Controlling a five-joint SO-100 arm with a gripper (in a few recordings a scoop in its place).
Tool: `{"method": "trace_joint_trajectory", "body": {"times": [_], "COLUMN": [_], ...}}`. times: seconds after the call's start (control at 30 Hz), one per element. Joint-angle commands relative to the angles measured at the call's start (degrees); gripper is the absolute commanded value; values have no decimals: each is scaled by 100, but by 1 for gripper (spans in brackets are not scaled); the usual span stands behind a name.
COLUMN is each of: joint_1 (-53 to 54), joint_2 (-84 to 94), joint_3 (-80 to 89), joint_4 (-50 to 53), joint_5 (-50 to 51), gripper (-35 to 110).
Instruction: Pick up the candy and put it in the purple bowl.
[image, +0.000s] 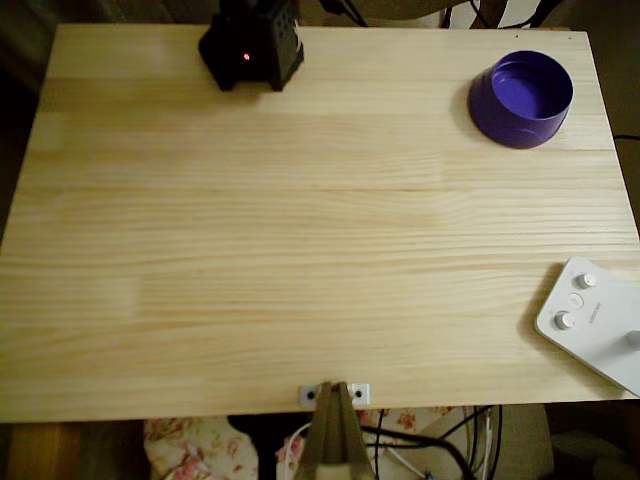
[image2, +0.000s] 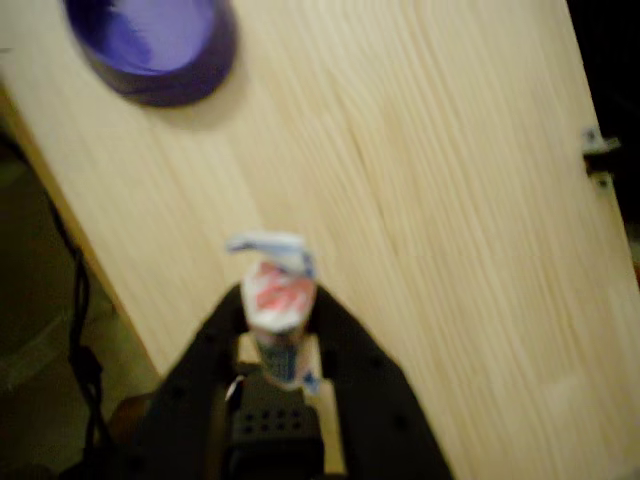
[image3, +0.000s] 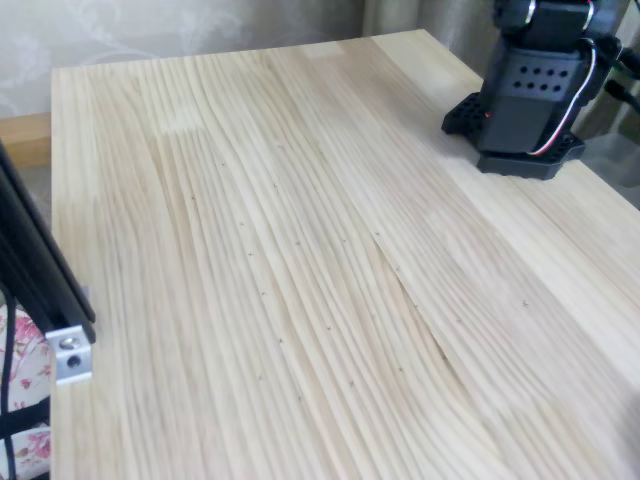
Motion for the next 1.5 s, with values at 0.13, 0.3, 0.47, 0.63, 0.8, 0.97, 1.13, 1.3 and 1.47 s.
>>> {"method": "trace_joint_trajectory", "body": {"times": [0.13,0.3,0.47,0.63,0.8,0.97,1.13,1.3,1.47], "joint_1": [-791,-870,-984,-1248,-1433,-1415,-1433,-1345,-1380], "joint_2": [26,-308,-809,-1459,-2259,-2997,-3771,-4430,-4896], "joint_3": [229,396,475,220,-264,-659,-1125,-1433,-1459], "joint_4": [-853,-1512,-2048,-2347,-2610,-2848,-3041,-3173,-3410], "joint_5": [158,202,290,483,527,571,703,668,571], "gripper": [-1,-1,-1,-1,-1,-1,-1,-1,-1]}}
